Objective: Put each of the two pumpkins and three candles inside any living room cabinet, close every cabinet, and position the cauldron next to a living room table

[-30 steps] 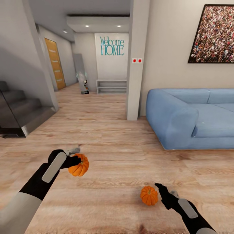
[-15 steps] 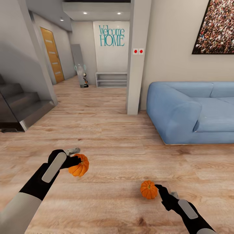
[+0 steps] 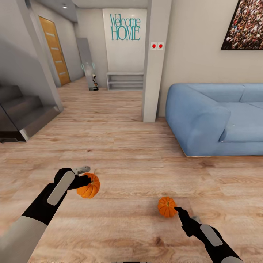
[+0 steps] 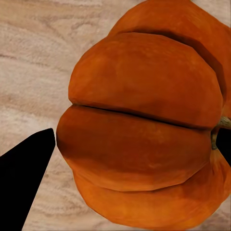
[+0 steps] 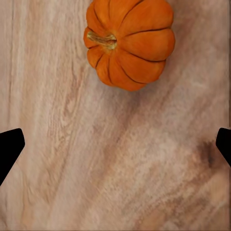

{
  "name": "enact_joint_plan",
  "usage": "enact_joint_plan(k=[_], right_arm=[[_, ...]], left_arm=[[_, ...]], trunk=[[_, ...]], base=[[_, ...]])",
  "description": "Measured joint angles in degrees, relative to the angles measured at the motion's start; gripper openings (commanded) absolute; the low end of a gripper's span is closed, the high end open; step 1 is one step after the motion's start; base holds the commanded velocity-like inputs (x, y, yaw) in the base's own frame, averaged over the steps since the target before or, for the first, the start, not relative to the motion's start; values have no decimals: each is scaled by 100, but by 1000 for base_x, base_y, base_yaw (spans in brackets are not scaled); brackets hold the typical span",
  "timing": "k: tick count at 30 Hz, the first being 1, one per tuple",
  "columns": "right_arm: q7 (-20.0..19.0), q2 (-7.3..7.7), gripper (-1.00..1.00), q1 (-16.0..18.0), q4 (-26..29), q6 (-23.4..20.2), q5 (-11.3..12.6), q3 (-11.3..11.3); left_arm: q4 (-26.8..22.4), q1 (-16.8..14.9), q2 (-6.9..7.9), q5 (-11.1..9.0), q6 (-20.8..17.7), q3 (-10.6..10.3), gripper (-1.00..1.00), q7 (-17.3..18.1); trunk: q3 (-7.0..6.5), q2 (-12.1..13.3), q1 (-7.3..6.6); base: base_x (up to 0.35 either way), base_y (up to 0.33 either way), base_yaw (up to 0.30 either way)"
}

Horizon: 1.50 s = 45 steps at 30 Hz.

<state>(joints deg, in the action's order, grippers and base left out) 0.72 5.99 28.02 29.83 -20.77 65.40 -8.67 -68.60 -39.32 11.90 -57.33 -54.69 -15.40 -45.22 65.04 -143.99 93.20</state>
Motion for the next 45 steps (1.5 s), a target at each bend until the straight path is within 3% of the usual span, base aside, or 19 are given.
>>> enact_joint_plan(k=[22, 25, 32, 45], right_arm=[[-15, 1, 100, 0, 0, 0, 1, 3], [-168, 7, 100, 0, 4, 2, 14, 7], [-499, 17, 100, 0, -15, 11, -24, 8], [-547, 62, 100, -1, -66, 12, -23, 4]], left_arm=[[-7, 0, 0, 0, 0, 0, -100, 1], [-9, 0, 0, 0, 0, 0, -100, 0], [-14, -1, -7, -1, 6, 0, -100, -1], [-15, -1, -7, 1, 5, 0, -100, -1]], trunk=[[488, -30, 57], [554, -34, 64], [555, -34, 64], [555, -34, 61]], base=[[0, 0, 0], [0, 0, 0], [0, 0, 0], [186, -30, 0]])
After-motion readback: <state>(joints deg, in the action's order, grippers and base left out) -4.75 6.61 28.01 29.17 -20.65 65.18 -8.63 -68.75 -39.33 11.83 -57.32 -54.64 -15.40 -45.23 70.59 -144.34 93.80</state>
